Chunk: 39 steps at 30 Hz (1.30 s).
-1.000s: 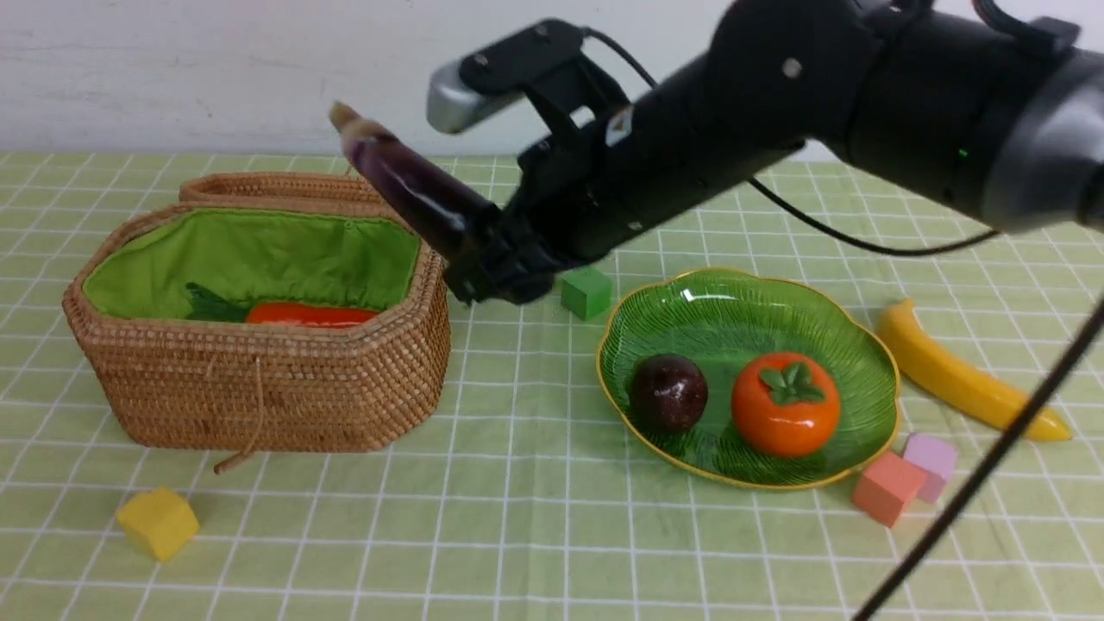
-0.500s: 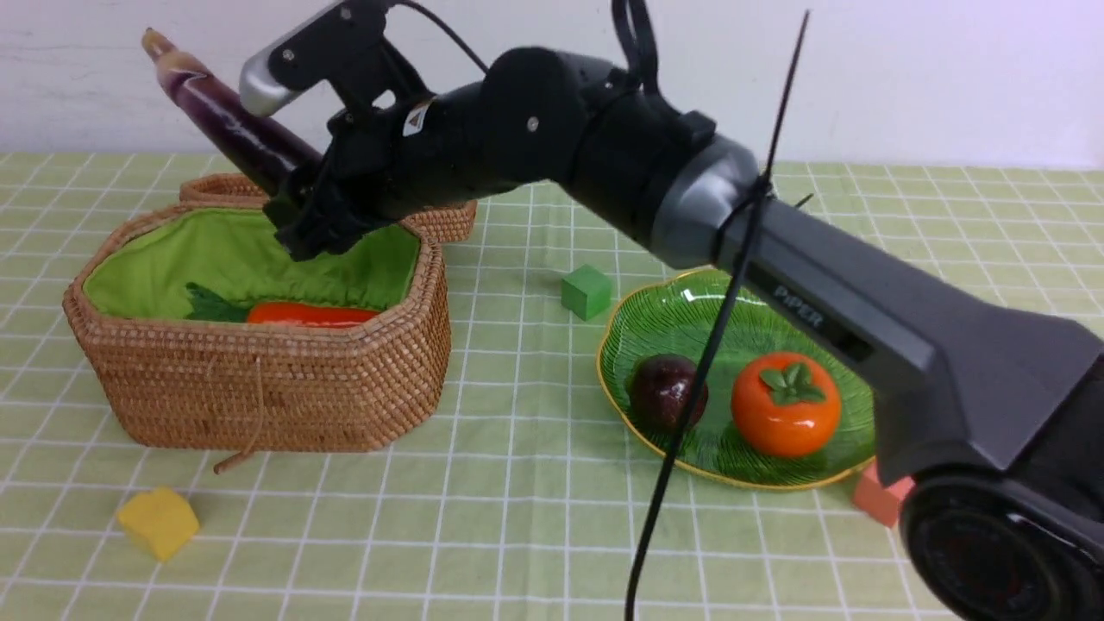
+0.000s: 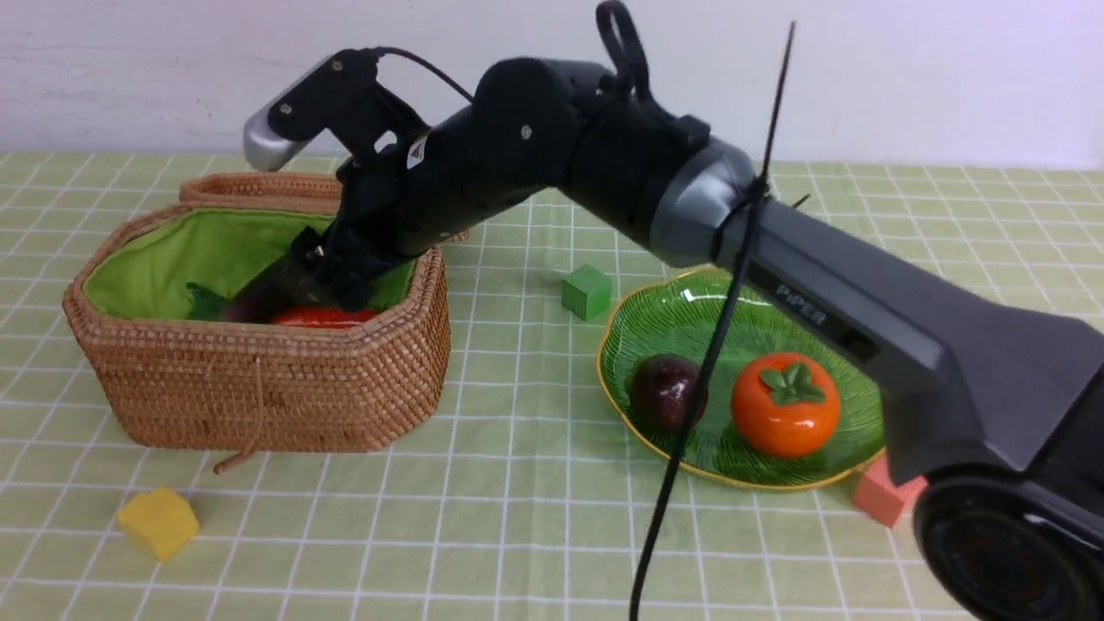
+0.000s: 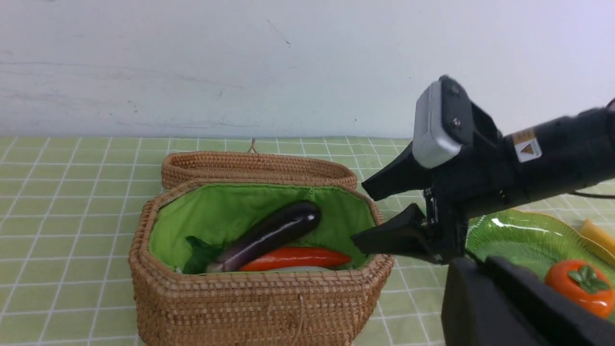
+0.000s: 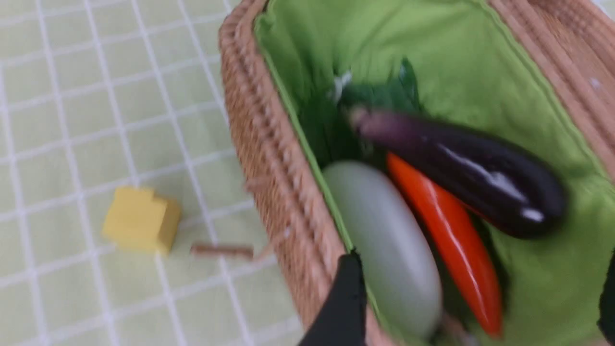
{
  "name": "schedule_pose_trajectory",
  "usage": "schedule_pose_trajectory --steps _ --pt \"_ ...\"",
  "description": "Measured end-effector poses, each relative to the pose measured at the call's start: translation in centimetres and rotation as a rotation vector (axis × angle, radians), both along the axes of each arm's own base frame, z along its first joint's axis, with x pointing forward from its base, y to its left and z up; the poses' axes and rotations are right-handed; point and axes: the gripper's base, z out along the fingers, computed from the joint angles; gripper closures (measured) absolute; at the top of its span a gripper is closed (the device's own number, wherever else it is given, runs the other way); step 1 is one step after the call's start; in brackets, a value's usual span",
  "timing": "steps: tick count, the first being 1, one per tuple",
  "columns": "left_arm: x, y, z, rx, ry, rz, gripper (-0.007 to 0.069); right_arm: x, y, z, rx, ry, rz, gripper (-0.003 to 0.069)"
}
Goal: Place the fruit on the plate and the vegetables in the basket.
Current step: Grab an eggplant with your right arm and place it in the basket on the left, then use the right arm to grab a banana and put it into the right plate
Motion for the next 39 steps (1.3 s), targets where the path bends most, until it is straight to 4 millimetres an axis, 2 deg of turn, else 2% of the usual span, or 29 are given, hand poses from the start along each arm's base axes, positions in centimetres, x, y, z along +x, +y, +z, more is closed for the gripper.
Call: schedule_pose_trajectory --steps 3,6,8,10,11,12,13,14,15,16,18,22,24,25,26,27,28,31,32,37,39 --pt "-0.2 -0.5 0.0 0.002 0.003 -0.06 0.0617 -1.6 -2.1 3.3 -0.068 0.015 -0.046 0.0076" --pt "-0.6 -1.4 -0.2 0.018 0.012 -0.175 0.0617 -3.6 -5.2 6.7 -0.171 0.049 -0.149 0.0218" --pt "-0.9 -2.0 -0.2 0.004 0.028 -0.247 0.0615 -4.1 -6.6 8.1 -0.214 0.035 -0.221 0.034" --pt "-1.2 -2.4 -0.3 0.012 0.032 -0.307 0.0613 -4.2 -7.5 8.6 -0.23 0.023 -0.276 0.0418" --pt "-1.6 -3.0 -0.3 -0.001 0.04 -0.377 0.0613 -4.2 -8.5 9.1 -0.247 0.014 -0.324 0.0533" --pt "-1.8 -3.2 -0.3 -0.001 0.039 -0.409 0.0613 -4.1 -8.9 9.1 -0.256 0.012 -0.345 0.058" --pt "-1.8 -3.2 -0.3 0.009 0.033 -0.419 0.0612 -4.1 -9.2 9.1 -0.259 0.012 -0.355 0.0592" --pt "-2.2 -3.6 -0.2 0.004 0.029 -0.477 0.0612 -4.0 -10.2 9.0 -0.278 0.021 -0.392 0.0648" --pt "-2.3 -3.7 -0.2 0.016 0.02 -0.493 0.061 -3.9 -10.8 8.9 -0.286 0.028 -0.409 0.0661" --pt "-2.5 -4.0 -0.2 0.016 0.011 -0.537 0.0609 -3.7 -12.5 8.7 -0.307 0.047 -0.452 0.0673" --pt "-2.9 -4.3 0.0 0.025 -0.013 -0.595 0.0608 -3.4 -15.9 8.2 -0.34 0.087 -0.529 0.0676" --pt "-3.4 -4.8 0.1 0.036 -0.045 -0.68 0.0606 -3.0 -25.7 5.6 -0.426 0.226 -0.752 0.0672" --pt "-3.5 -4.9 0.2 0.041 -0.059 -0.699 0.0606 -2.8 -30.7 3.1 -0.472 0.333 -0.873 0.066" --pt "-3.6 -4.9 0.2 0.043 -0.064 -0.705 0.0606 -2.8 -32.6 2.0 -0.478 0.387 -0.915 0.0652" --pt "-3.6 -4.9 0.2 0.042 -0.064 -0.706 0.0606 -2.9 -33.0 1.5 -0.484 0.408 -0.923 0.065" --pt "-3.6 -5.0 0.2 0.048 -0.068 -0.711 0.0605 -2.9 -36.3 -0.7 -0.446 0.504 -1.0 0.0616" --pt "-3.6 -5.0 0.2 0.05 -0.067 -0.713 0.0604 -2.9 -37.8 -1.9 -0.407 0.55 -1.029 0.0587" --pt "-3.7 -5.0 0.2 0.054 -0.062 -0.718 0.0605 -2.7 -39.9 -3.7 -0.289 0.614 -1.062 0.0487" --pt "-3.7 -5.0 0.1 0.056 -0.061 -0.719 0.0605 -2.4 -40.4 -4.2 -0.237 0.625 -1.058 0.0415" --pt "-3.7 -5.0 0.0 0.063 -0.053 -0.725 0.0605 -0.5 -40.9 -6.2 -0.207 0.545 -0.946 0.0181" --pt "-3.7 -5.0 0.0 0.064 -0.051 -0.727 0.0605 0.1 -40.9 -6.9 -0.217 0.519 -0.922 0.0133"
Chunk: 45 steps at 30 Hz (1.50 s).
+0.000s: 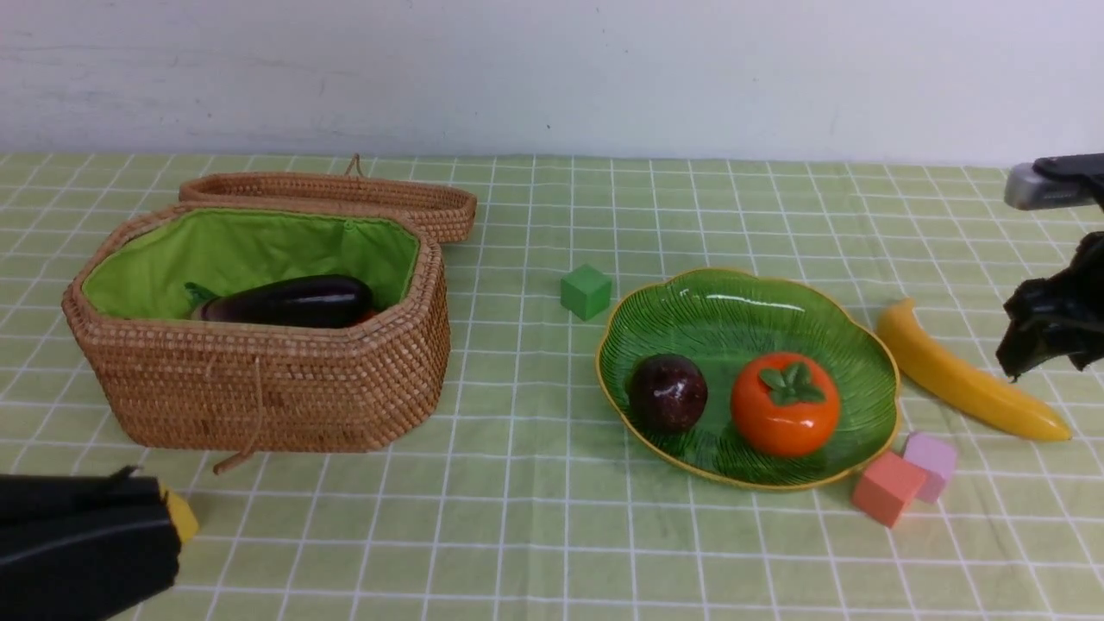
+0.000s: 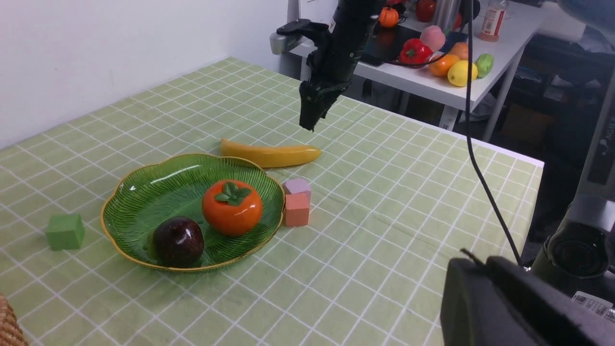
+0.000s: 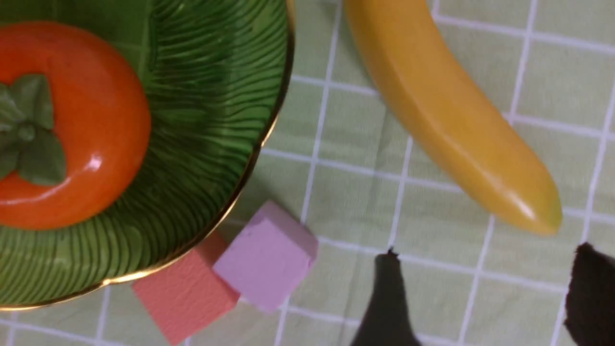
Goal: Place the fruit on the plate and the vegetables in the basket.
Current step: Use the right arm to grab a banana and put it into the right plate
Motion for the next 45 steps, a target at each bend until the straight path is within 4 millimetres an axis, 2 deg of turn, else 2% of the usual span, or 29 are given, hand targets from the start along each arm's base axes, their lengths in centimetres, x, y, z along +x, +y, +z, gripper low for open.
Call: schedule_pose_trajectory --steps 1,2,3,7,17,20,23,27,30,34,37,38,39,40,41,42,44,45 --pt "0.0 0.0 0.0 0.001 0.001 -0.001 0.0605 0.7 -0.1 -1.0 -0.016 -0.013 0.032 0.0098" --pt "0.0 0.0 0.0 0.001 0.001 -0.001 0.0605 0.7 -0.1 -1.1 -0.019 -0.015 0.039 0.0095" --pt "0.0 0.0 0.0 0.002 0.001 -0.001 0.0605 1.3 -0.3 -2.2 -0.031 -0.016 0.058 0.0085" --pt "-0.1 0.0 -0.1 0.012 0.009 -0.007 0.0605 2.4 -0.6 -4.6 -0.068 -0.011 0.118 0.0091" --pt "-0.1 0.0 -0.2 0.014 0.011 -0.009 0.0601 3.7 -0.9 -8.4 -0.102 0.002 0.175 0.0106" --pt "-0.1 0.0 -0.2 0.014 0.011 -0.009 0.0601 3.8 -0.9 -9.6 -0.088 0.03 0.177 0.014" --pt "-0.1 0.0 -0.2 0.014 0.011 -0.009 0.0601 3.8 -0.8 -9.6 -0.08 0.032 0.173 0.0197" --pt "-0.1 0.0 -0.2 0.014 0.011 -0.009 0.0601 3.7 -0.8 -9.7 -0.072 0.04 0.175 0.0335" --pt "-0.1 0.0 -0.2 0.015 0.012 -0.01 0.06 3.7 -0.8 -9.5 -0.072 0.041 0.177 0.0347" --pt "-0.1 0.0 -0.2 0.016 0.012 -0.01 0.0601 3.1 -0.7 -7.7 -0.082 0.031 0.184 0.0347" --pt "-0.1 0.0 -0.2 0.017 0.012 -0.01 0.0602 2.5 -0.6 -4.4 -0.087 -0.042 0.143 0.0347" --pt "-0.1 0.0 -0.2 0.018 0.011 -0.009 0.0602 2.0 -0.5 -2.4 -0.077 -0.087 0.099 0.0347" --pt "-0.1 0.0 -0.2 0.019 0.01 -0.008 0.0602 1.9 -0.5 -2.1 -0.075 -0.094 0.092 0.0347" --pt "0.0 0.0 -0.2 0.025 0.003 -0.002 0.0602 1.4 -0.3 -0.4 -0.052 -0.126 0.042 0.0347" --pt "0.0 0.1 -0.2 0.026 -0.001 0.001 0.0602 1.2 -0.2 0.2 -0.039 -0.136 0.024 0.0347" --pt "0.2 0.2 -0.1 0.032 -0.026 0.022 0.0602 0.2 0.3 2.4 0.025 -0.166 -0.054 0.0347" --pt "0.5 0.3 0.1 0.026 -0.066 0.053 0.0602 -1.0 1.6 4.3 0.11 -0.162 -0.093 0.0347" --pt "0.5 0.3 0.1 0.026 -0.066 0.053 0.0602 -1.0 1.8 4.3 0.116 -0.157 -0.089 0.0347"
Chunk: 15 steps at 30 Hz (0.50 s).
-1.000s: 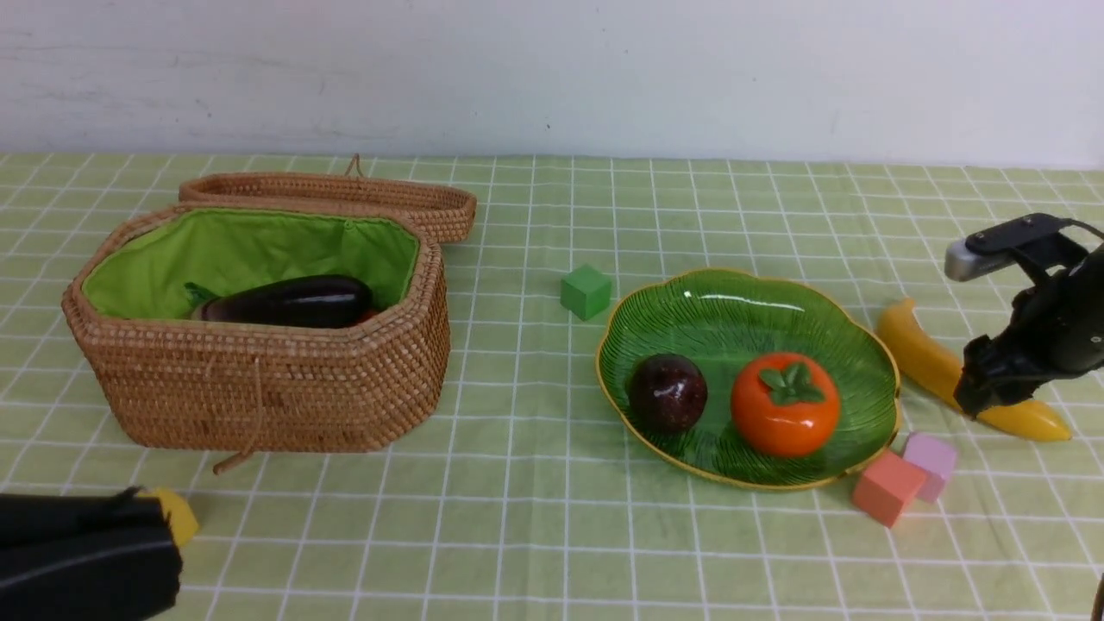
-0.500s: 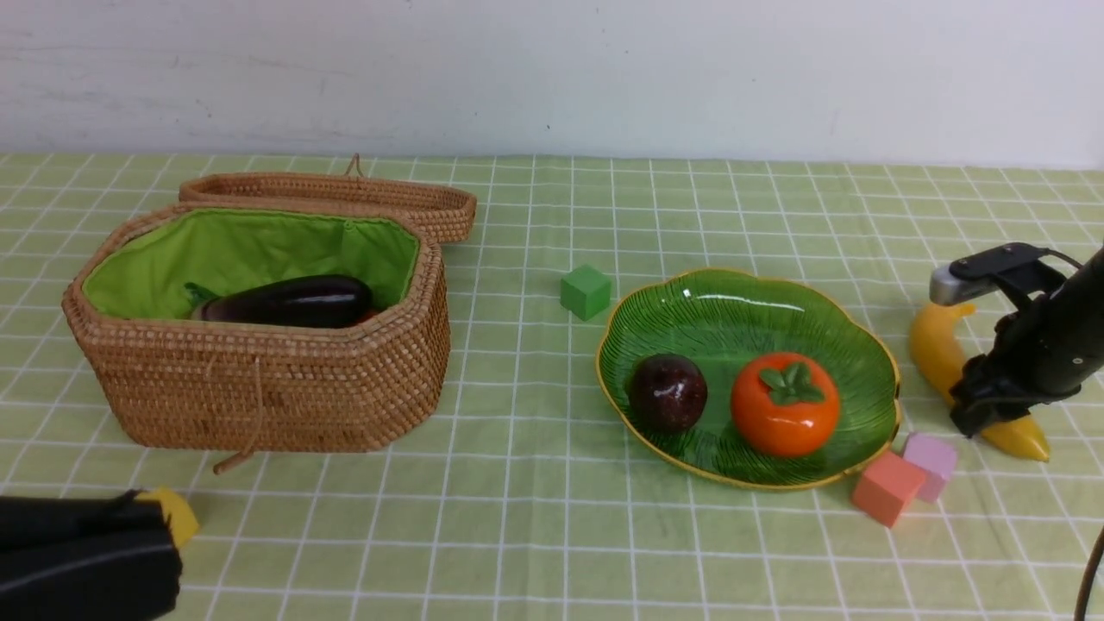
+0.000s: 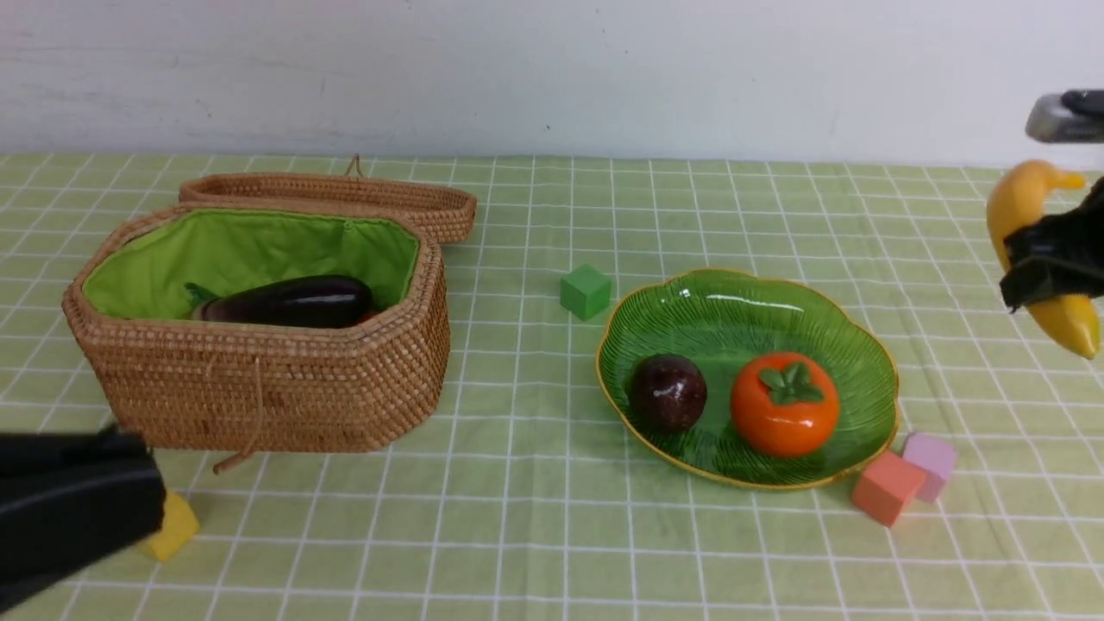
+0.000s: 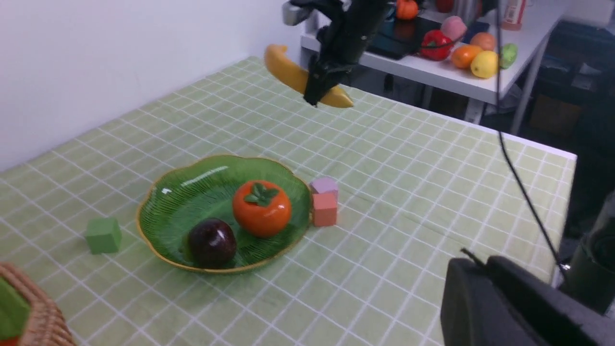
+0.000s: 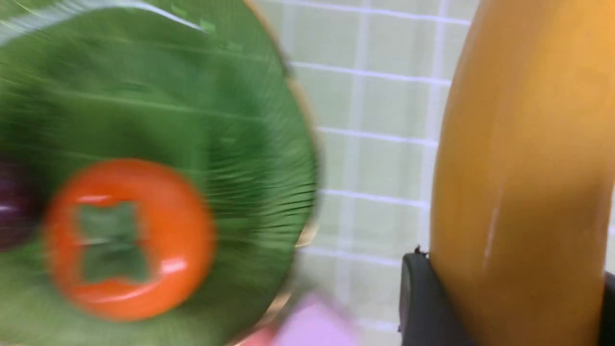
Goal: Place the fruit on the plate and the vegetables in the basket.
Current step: Use the right arm to grab a banana and put it into the right plate
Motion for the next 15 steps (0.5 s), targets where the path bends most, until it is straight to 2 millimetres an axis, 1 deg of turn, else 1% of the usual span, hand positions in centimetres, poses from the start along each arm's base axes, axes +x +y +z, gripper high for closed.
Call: schedule_pose_trajectory --steps 1,2,3,5,8,9,10,11,12,15 --pt "0.2 0.1 0.2 -0.009 -0.031 0.024 0.0602 -0.7 1.5 0.7 0.043 0.024 0.024 0.0347" --pt "0.4 0.2 0.4 -0.02 -0.051 0.042 0.0602 -1.0 2.5 0.9 0.06 0.041 0.051 0.0347" --pt "0.5 0.3 0.6 -0.03 -0.068 0.058 0.0602 -1.3 3.6 0.9 0.074 0.066 0.084 0.0347" --pt "0.8 0.5 1.0 -0.058 -0.097 0.094 0.0602 -1.7 6.4 0.8 0.082 0.098 0.166 0.0347" --pt "1.1 0.8 1.4 -0.098 -0.13 0.148 0.0602 -1.9 10.7 0.3 0.06 0.097 0.283 0.0347" --pt "1.2 0.8 1.5 -0.104 -0.128 0.155 0.0602 -1.9 11.6 0.3 0.052 0.083 0.304 0.0347" --pt "1.2 0.9 1.5 -0.106 -0.129 0.159 0.0602 -1.8 12.0 0.1 0.048 0.079 0.313 0.0347" --pt "1.2 0.9 1.5 -0.109 -0.122 0.169 0.0602 -1.5 13.5 -0.3 0.043 0.05 0.334 0.0347" --pt "1.3 1.0 1.5 -0.112 -0.116 0.173 0.0602 -1.4 14.3 -0.7 0.047 0.044 0.338 0.0347" --pt "1.3 1.0 1.4 -0.111 -0.103 0.176 0.0602 -0.6 15.9 -2.2 0.065 0.047 0.319 0.0347"
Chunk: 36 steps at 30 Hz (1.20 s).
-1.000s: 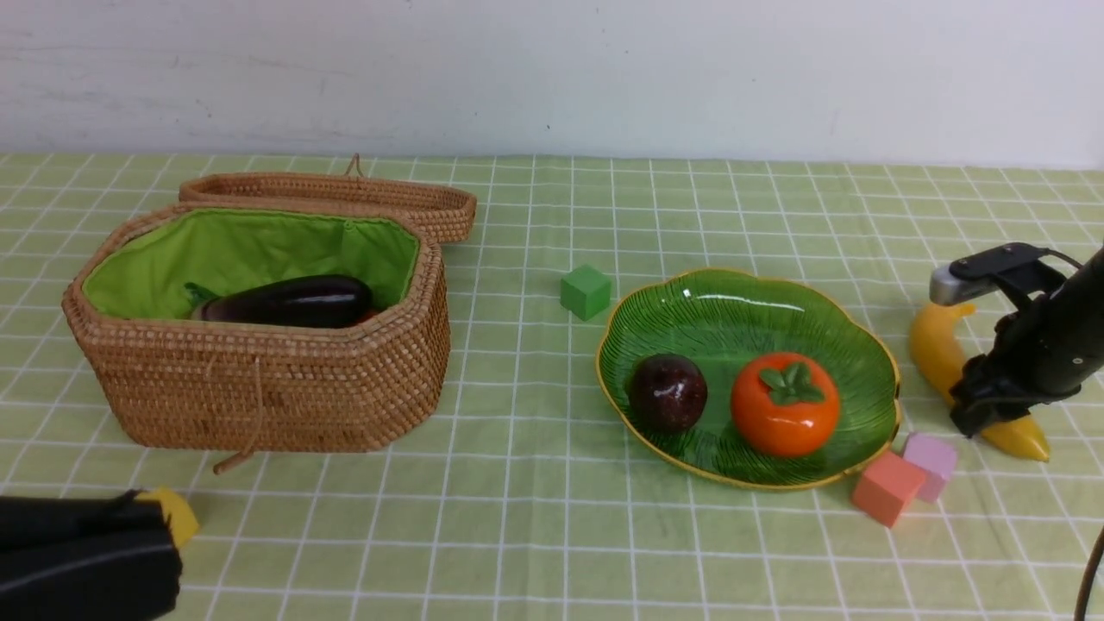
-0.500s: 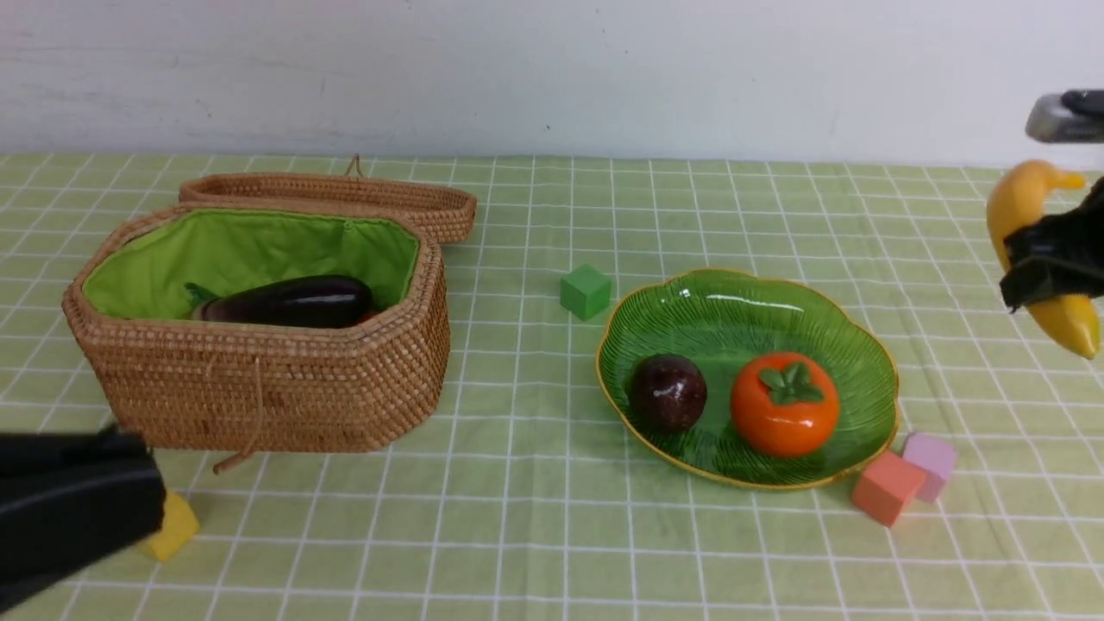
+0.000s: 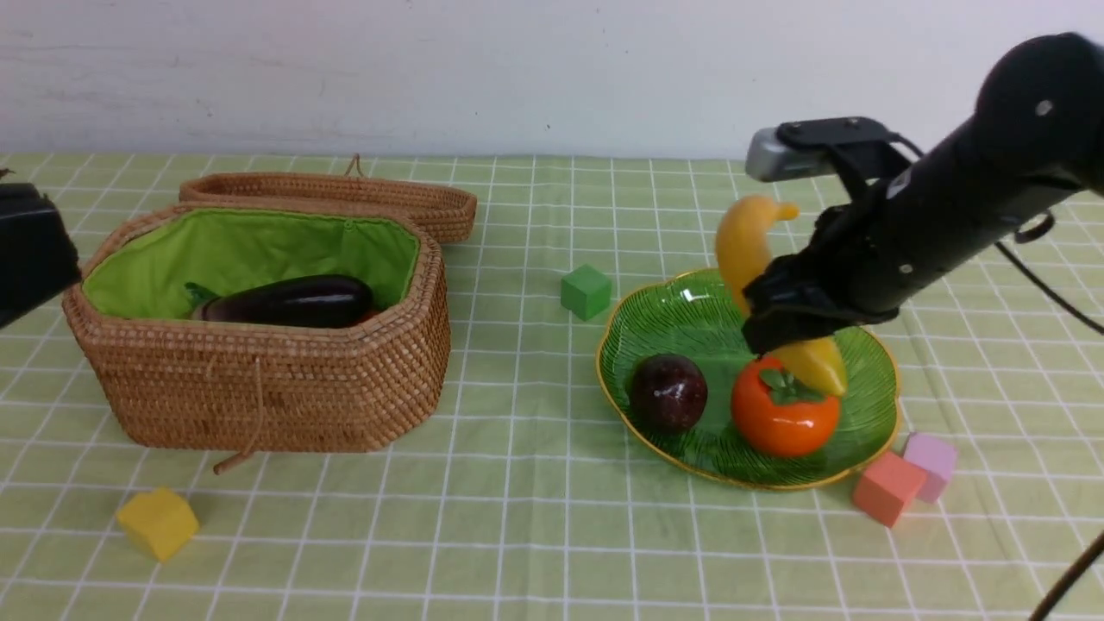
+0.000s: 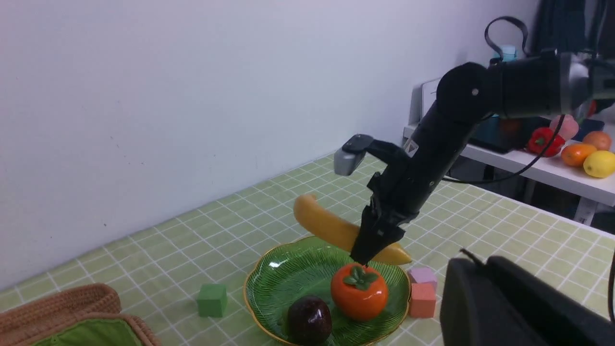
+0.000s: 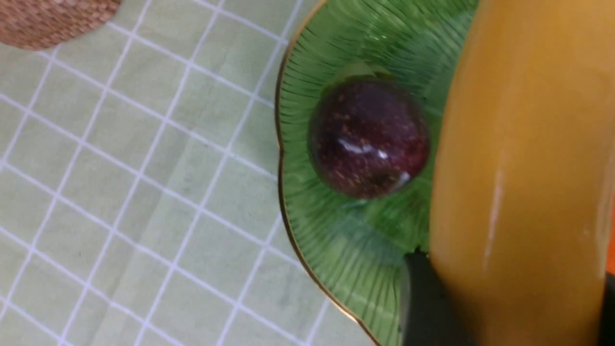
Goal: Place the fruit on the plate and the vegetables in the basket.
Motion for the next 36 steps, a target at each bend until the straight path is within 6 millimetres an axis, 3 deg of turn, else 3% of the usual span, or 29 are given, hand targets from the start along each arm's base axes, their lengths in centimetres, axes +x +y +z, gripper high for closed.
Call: schedule_pose_trajectory --steps 6,10,18,24,26,30,36 --pt "0.0 0.0 -0.3 0.017 0.026 -0.005 0.0602 1.4 1.1 -2.8 0.029 0.045 -0.088 0.0347" --pt "-0.1 0.0 -0.3 0.022 0.031 -0.007 0.0601 1.6 1.2 -3.2 0.047 0.053 -0.114 0.0334" --pt "0.0 0.0 -0.3 0.022 0.032 -0.006 0.0601 1.7 1.3 -3.1 0.068 0.048 -0.125 0.0127" --pt "0.0 0.0 -0.3 0.021 0.032 -0.006 0.0597 1.5 1.2 -2.1 0.075 0.029 -0.12 0.0102" --pt "0.0 0.0 -0.3 0.02 0.033 -0.006 0.0595 1.2 1.2 -0.8 0.083 0.017 -0.11 0.0116" --pt "0.0 0.0 -0.3 0.02 0.033 -0.006 0.0596 -0.9 0.7 4.0 0.107 -0.024 -0.073 0.0202" --pt "-0.1 0.1 -0.2 0.009 0.027 -0.003 0.0597 -6.6 -1.0 9.4 0.058 -0.007 0.004 0.0458"
